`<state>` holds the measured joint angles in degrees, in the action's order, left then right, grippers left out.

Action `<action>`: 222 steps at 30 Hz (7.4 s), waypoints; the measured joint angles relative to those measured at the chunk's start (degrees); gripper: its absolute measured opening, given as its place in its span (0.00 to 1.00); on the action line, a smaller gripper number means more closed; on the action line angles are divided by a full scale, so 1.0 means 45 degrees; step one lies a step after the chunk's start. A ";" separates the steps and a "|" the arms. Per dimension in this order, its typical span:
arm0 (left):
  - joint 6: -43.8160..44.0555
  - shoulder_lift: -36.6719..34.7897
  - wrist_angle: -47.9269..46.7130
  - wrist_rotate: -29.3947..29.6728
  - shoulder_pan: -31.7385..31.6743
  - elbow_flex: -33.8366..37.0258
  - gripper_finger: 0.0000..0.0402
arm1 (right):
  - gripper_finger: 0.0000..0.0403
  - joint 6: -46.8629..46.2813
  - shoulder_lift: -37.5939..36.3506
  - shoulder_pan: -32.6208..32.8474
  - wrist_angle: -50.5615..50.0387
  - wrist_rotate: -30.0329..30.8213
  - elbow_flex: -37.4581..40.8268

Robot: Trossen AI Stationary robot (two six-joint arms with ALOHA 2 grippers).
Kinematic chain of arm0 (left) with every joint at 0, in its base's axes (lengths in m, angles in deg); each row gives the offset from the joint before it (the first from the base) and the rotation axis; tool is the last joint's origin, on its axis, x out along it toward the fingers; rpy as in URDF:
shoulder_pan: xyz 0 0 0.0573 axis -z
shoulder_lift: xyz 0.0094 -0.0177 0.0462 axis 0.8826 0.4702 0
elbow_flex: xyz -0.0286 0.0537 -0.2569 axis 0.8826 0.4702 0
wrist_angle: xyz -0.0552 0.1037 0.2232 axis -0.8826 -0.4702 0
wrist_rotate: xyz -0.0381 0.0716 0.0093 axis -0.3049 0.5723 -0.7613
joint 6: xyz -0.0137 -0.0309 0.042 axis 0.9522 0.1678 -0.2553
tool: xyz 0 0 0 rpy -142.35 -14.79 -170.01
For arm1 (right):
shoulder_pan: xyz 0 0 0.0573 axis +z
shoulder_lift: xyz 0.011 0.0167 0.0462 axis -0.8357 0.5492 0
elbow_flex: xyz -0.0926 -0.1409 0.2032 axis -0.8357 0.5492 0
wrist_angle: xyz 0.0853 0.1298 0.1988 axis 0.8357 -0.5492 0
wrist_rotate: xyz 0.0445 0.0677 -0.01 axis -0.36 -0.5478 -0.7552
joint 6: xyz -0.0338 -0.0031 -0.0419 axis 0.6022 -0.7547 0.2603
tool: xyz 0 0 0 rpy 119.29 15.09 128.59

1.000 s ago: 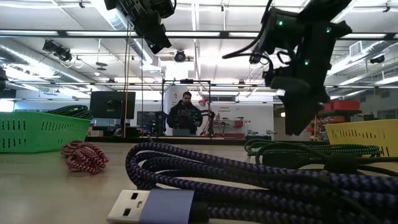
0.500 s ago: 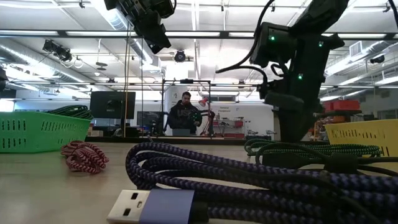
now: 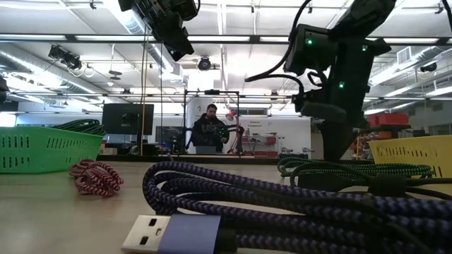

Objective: Pick & Place USB Port
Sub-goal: Put the black charger cable into the yellow bin

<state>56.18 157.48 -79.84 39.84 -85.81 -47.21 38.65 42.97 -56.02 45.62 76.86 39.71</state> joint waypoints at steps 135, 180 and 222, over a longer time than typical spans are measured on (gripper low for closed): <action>-0.4101 0.5343 0.4074 0.7022 0.3918 0.3293 0.04 | 0.36 -0.3474 -0.5278 0.4192 -0.4095 0.5956 -0.1464; 0.5556 0.0436 2.1701 0.0511 0.1704 0.8592 0.03 | 0.36 0.6059 -0.4215 0.1989 0.7374 0.3819 -0.1479; 0.4535 0.0457 2.2244 0.2997 0.3721 0.8578 0.03 | 0.34 0.8385 -0.1845 0.1174 1.3052 0.2036 -0.1469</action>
<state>76.59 159.54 20.26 53.32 -69.07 -8.61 76.38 34.67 -50.74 104.36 86.02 33.10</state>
